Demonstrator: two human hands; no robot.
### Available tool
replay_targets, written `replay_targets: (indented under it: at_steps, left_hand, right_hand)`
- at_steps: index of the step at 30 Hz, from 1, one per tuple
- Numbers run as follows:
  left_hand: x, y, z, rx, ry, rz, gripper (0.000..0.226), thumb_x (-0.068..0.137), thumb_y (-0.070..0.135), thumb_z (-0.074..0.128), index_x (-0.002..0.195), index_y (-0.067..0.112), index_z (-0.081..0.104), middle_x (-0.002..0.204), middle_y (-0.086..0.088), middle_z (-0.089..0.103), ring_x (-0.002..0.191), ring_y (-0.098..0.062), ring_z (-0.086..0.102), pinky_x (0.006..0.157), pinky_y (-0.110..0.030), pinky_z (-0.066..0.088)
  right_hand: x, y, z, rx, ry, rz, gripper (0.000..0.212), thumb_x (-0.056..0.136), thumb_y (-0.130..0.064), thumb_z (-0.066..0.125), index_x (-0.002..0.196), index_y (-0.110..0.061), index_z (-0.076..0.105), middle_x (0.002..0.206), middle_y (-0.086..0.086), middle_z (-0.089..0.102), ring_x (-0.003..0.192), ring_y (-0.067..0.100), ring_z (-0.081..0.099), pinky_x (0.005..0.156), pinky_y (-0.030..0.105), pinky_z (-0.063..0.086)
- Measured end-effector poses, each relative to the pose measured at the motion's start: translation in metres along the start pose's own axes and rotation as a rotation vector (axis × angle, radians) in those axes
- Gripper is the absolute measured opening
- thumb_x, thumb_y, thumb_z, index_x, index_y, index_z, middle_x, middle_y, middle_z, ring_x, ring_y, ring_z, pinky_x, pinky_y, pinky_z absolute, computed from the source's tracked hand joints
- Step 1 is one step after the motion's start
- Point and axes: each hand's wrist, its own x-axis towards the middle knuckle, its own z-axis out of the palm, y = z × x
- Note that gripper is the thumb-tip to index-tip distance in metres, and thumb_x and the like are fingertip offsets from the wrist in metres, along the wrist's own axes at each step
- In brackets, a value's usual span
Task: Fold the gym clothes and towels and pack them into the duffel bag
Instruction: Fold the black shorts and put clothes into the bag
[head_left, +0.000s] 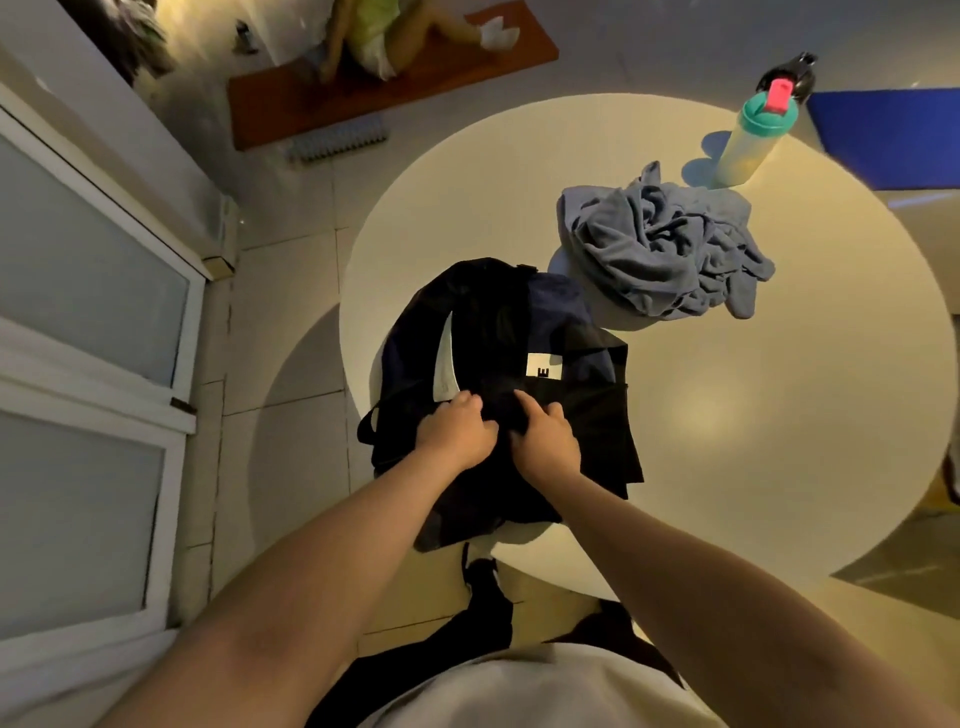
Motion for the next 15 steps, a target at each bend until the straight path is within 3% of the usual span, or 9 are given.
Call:
replay_targets:
  at_steps: [4, 8, 11, 13, 15]
  left_hand:
    - [-0.002, -0.014, 0.010, 0.250, 0.099, 0.082, 0.027, 0.095, 0.020, 0.059, 0.121, 0.013, 0.059, 0.133, -0.007, 0.043, 0.121, -0.031, 0.047, 0.094, -0.045, 0.050]
    - [-0.006, -0.038, 0.011, -0.031, 0.256, 0.143, 0.014, 0.094, 0.020, 0.059, 0.101, 0.014, 0.069, 0.109, -0.002, 0.050, 0.104, -0.022, 0.049, 0.082, -0.039, 0.053]
    - [-0.014, -0.055, 0.005, -0.199, 0.359, 0.271, 0.013, 0.090, 0.014, 0.061, 0.092, 0.012, 0.075, 0.092, 0.004, 0.047, 0.093, -0.015, 0.044, 0.084, -0.033, 0.048]
    - [-0.023, -0.060, 0.000, -0.259, 0.406, 0.346, 0.018, 0.089, 0.009, 0.063, 0.097, 0.014, 0.078, 0.086, 0.007, 0.043, 0.087, -0.013, 0.042, 0.083, -0.026, 0.044]
    - [-0.030, -0.062, -0.003, -0.303, 0.413, 0.372, 0.031, 0.090, 0.007, 0.063, 0.116, 0.018, 0.075, 0.084, 0.009, 0.042, 0.086, -0.012, 0.041, 0.082, -0.017, 0.038]
  right_hand:
    - [0.003, 0.002, 0.003, -0.006, 0.023, 0.056, 0.056, 0.099, -0.037, 0.051, 0.151, -0.040, 0.029, 0.130, 0.005, 0.044, 0.108, 0.027, 0.058, 0.097, 0.049, 0.050]
    - [0.007, -0.001, -0.002, 0.047, 0.092, 0.177, 0.052, 0.100, -0.034, 0.049, 0.149, -0.036, 0.035, 0.133, 0.006, 0.044, 0.104, 0.030, 0.061, 0.093, 0.049, 0.053]
    - [0.005, -0.013, 0.000, 0.050, 0.105, 0.126, 0.052, 0.100, -0.034, 0.051, 0.150, -0.032, 0.038, 0.135, 0.004, 0.047, 0.108, 0.028, 0.062, 0.092, 0.046, 0.054]
    - [0.007, -0.030, 0.002, 0.106, 0.094, 0.039, 0.050, 0.099, -0.030, 0.054, 0.148, -0.027, 0.043, 0.133, 0.004, 0.051, 0.113, 0.027, 0.060, 0.094, 0.042, 0.052]
    - [0.013, -0.048, 0.005, 0.153, 0.047, -0.092, 0.049, 0.097, -0.025, 0.058, 0.145, -0.021, 0.050, 0.130, 0.005, 0.058, 0.119, 0.025, 0.057, 0.101, 0.040, 0.049]
